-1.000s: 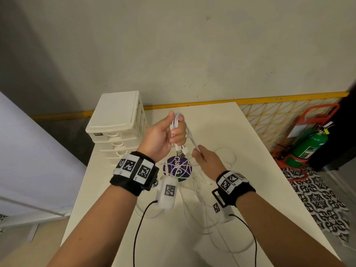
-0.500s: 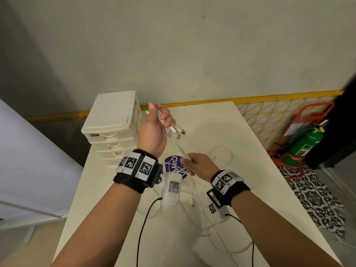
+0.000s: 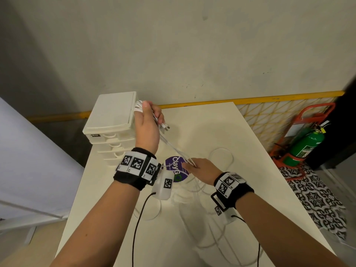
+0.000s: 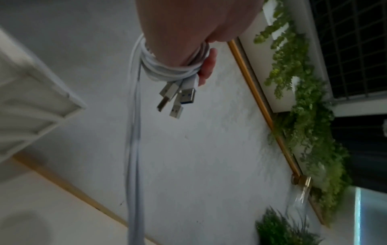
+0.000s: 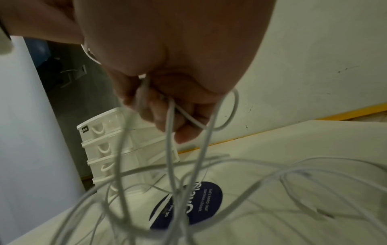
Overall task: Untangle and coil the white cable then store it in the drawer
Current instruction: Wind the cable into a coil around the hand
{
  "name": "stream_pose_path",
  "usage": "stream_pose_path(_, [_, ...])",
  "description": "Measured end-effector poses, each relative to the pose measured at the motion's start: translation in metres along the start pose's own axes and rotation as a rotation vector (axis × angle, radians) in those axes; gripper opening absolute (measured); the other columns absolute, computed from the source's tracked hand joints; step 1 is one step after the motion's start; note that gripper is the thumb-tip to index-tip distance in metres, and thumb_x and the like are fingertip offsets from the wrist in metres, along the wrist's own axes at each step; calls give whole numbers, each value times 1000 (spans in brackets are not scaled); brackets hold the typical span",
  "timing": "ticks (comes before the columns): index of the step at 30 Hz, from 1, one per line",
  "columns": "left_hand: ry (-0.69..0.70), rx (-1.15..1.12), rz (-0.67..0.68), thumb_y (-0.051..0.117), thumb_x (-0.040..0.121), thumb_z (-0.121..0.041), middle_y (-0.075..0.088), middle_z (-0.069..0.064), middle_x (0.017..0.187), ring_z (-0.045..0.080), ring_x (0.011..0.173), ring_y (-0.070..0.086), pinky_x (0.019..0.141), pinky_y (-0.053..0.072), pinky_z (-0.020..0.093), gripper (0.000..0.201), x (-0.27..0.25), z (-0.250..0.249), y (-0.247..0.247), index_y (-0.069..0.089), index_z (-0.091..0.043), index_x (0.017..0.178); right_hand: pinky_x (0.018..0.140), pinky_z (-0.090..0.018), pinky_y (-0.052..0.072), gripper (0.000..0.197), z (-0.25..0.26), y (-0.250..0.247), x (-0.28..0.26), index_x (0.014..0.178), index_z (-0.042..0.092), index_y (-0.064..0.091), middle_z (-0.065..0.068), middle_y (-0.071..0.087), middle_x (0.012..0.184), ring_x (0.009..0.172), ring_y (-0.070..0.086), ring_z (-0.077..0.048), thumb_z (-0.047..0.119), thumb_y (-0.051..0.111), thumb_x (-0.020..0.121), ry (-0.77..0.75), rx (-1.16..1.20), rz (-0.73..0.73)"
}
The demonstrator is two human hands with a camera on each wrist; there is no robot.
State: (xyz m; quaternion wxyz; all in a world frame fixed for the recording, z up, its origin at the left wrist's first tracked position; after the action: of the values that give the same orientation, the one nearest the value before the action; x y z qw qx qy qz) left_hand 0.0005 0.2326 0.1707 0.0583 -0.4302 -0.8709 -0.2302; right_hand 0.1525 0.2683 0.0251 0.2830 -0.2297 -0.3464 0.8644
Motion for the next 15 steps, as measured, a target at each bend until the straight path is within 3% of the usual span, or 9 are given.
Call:
stream_pose_path(4, [111, 254, 54, 26, 102, -19, 38, -2, 65, 9, 53, 36, 53, 33, 24, 26, 0, -3, 1, 38, -18, 79, 69, -32, 35, 32, 11, -1, -5, 66, 32, 35, 2, 50, 71, 72, 48, -20, 40, 34, 97, -67, -34, -14])
stream_pose_path(6, [183, 450, 160, 29, 101, -19, 39, -4, 68, 6, 57, 38, 56, 35, 18, 20, -1, 1, 4, 39, -15, 84, 72, -38, 42, 30, 18, -5, -6, 72, 23, 44, -3, 55, 73, 71, 52, -22, 37, 36, 97, -110, 14, -35])
stream_pose_path(8, [218, 726, 300, 33, 100, -21, 42, -8, 71, 6, 64, 43, 64, 37, 23, 16, -1, 11, 5, 42, -15, 88, 71, -39, 43, 27, 24, -12, -7, 77, 19, 46, -3, 58, 71, 68, 53, -24, 36, 38, 97, -135, 42, -63])
stream_pose_path(11, [135, 1085, 528, 37, 100, -25, 53, 2, 72, 16, 65, 50, 67, 38, 29, 25, -3, 34, 3, 52, -9, 89, 66, -36, 40, 23, 39, -30, -12, 75, 29, 46, 6, 52, 64, 64, 51, -20, 36, 41, 96, -223, 39, -147])
stream_pose_path(13, [22, 1137, 600, 37, 100, -31, 57, 9, 71, 23, 66, 52, 67, 40, 32, 36, -5, 49, -2, 54, -6, 81, 64, -37, 41, 23, 47, -43, -15, 77, 25, 48, 5, 50, 61, 62, 50, -20, 37, 42, 95, -277, 23, -199])
stream_pose_path(15, [-98, 1076, 637, 37, 100, -33, 56, 1, 65, 18, 63, 52, 66, 39, 30, 41, -9, 61, -4, 57, -7, 75, 62, -38, 41, 28, 51, -54, -17, 79, 18, 52, 0, 52, 61, 60, 50, -20, 41, 42, 93, -317, 24, -245])
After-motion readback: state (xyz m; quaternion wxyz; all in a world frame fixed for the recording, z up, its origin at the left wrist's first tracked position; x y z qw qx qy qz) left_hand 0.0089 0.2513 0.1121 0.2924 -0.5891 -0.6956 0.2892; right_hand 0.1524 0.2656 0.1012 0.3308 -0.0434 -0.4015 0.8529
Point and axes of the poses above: each hand's wrist, its own x-axis towards the middle knuckle, its own y-axis out of the palm, z = x × y, the point moved 7 cm from there along x, towards the middle knuckle
